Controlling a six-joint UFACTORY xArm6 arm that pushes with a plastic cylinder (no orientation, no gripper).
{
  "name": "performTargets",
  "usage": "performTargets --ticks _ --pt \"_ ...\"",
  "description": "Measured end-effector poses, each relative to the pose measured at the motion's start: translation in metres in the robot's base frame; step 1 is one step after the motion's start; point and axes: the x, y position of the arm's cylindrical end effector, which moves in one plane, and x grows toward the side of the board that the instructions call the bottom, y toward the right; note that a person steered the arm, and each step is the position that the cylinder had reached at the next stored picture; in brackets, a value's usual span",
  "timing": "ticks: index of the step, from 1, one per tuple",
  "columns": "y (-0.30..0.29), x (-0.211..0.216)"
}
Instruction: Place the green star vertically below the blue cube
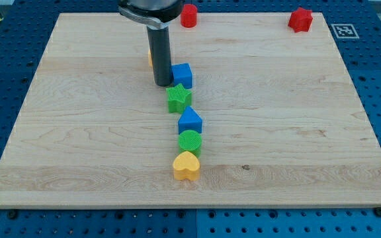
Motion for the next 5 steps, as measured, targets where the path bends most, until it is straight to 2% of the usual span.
performTargets --ticks 1,4,5 --pt "-0.008 0.002" --pt "-0.028 0.060" --pt "-0.028 0.065"
